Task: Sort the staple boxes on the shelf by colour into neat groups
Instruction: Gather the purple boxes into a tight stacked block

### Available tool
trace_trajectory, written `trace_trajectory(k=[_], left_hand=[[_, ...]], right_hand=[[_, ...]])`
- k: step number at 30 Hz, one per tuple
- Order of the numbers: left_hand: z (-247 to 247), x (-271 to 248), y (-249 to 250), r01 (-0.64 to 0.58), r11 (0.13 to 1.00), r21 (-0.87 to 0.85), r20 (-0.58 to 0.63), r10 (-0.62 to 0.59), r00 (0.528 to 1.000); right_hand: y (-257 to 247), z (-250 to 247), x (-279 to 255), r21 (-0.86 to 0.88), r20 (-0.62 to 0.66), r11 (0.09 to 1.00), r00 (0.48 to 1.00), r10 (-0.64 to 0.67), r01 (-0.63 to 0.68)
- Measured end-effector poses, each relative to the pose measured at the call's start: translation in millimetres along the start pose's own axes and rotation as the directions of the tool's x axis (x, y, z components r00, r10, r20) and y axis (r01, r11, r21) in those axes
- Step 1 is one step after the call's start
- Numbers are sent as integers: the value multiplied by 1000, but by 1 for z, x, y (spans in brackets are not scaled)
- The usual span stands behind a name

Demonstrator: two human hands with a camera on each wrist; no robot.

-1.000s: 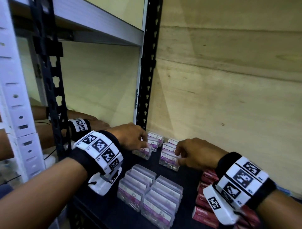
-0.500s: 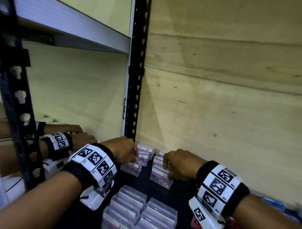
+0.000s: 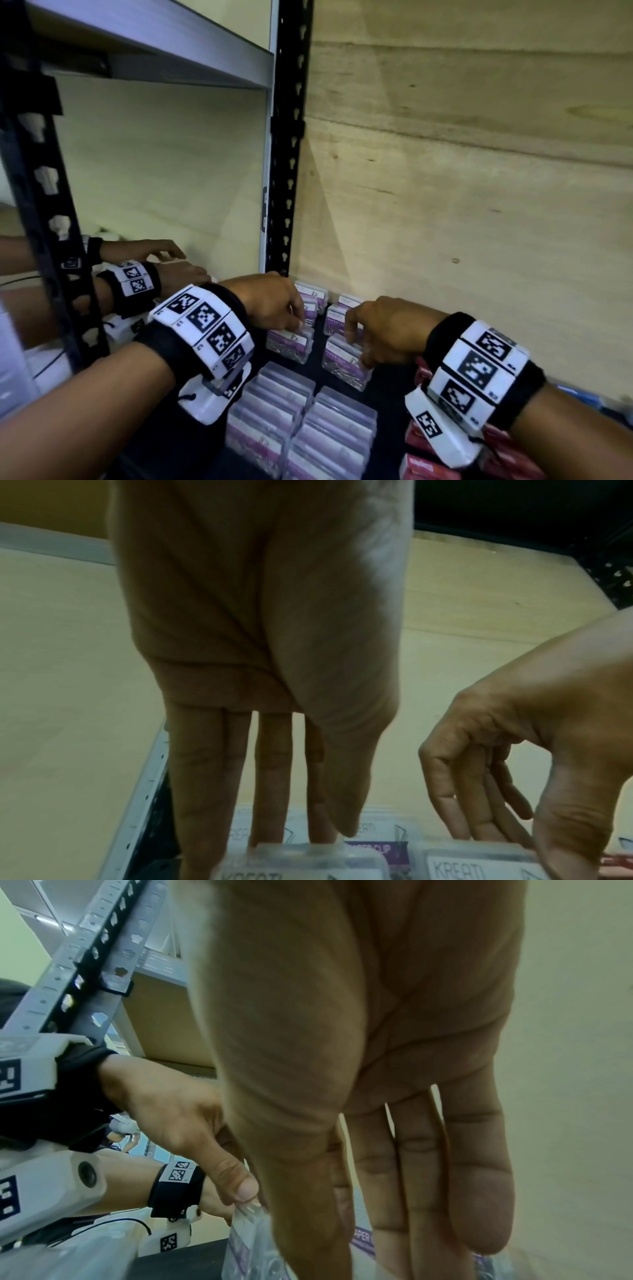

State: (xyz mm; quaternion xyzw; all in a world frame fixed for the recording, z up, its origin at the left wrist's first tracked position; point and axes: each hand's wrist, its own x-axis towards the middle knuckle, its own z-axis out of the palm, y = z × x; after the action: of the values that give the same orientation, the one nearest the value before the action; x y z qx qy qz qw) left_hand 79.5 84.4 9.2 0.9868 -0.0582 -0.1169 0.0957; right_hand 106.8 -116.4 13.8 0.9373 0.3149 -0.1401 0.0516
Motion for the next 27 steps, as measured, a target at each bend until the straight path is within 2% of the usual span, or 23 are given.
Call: trace_trajectory(k=[9, 27], left_hand=[[3, -18, 17, -19, 998, 55, 63, 16, 998], [5, -43, 33, -9, 1000, -10, 111, 10, 994]], right_hand=[[-6, 4, -23, 22, 38, 999, 998, -48, 47], [-10, 7, -46, 111, 120, 990, 988, -99, 85]])
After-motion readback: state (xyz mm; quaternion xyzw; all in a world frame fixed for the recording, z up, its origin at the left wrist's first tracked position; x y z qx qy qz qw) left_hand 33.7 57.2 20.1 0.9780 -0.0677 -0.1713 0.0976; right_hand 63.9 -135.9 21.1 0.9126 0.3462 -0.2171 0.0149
